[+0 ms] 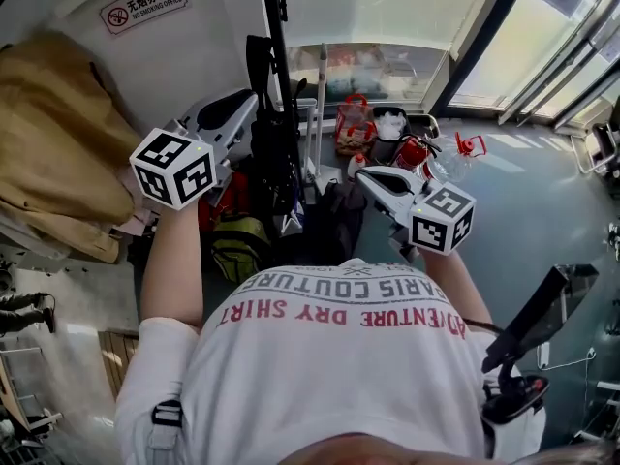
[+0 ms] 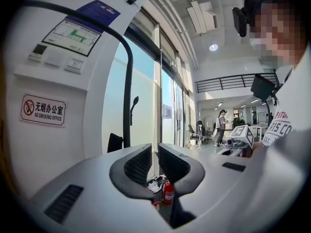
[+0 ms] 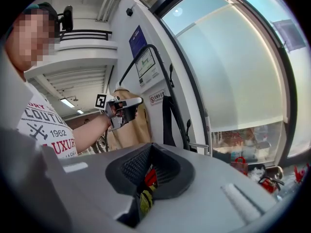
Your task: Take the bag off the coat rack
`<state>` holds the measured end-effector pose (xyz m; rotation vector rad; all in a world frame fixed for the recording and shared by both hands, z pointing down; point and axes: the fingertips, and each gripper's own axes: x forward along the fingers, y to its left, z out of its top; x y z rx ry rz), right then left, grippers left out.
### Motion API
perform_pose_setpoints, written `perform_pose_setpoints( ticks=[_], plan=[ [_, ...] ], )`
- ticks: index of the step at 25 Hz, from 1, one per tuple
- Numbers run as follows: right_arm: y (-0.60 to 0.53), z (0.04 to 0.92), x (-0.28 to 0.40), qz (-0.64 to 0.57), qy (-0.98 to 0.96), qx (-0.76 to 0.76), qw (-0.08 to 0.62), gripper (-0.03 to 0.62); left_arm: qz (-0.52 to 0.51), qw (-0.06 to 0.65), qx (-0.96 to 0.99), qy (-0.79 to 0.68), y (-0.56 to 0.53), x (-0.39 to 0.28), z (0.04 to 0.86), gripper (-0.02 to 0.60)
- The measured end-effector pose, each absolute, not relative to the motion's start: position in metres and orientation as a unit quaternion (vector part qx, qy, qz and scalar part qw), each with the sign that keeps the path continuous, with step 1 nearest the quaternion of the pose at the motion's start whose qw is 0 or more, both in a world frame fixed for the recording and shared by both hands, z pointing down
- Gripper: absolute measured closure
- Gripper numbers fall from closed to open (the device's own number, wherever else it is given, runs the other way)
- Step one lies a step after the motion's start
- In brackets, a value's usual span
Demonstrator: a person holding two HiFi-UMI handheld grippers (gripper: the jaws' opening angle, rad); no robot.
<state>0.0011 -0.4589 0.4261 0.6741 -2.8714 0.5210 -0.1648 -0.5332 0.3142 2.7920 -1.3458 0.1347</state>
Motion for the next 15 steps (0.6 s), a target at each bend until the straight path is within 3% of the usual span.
perform_pose_setpoints(
  ticks=[7, 9, 15],
  plan=[
    [-0.496, 0.436, -0.009, 0.184, -0.95, 0.241, 0.073, 0.592, 0.082, 0.035, 0.889, -0.45, -0.606, -0.193, 0.338, 0.459],
    [-0.508, 0.442, -0.013, 0.188, -0.948, 0.247, 0.072, 0.592, 0.092, 0.037, 0.887, -0.451, -0.628, -0.2, 0.352, 0.394],
    [-0.521, 0.449, -0.021, 0.195, -0.945, 0.254, 0.071, 0.592, 0.095, 0.058, 0.892, -0.439, -0.657, -0.205, 0.374, 0.357]
  ],
)
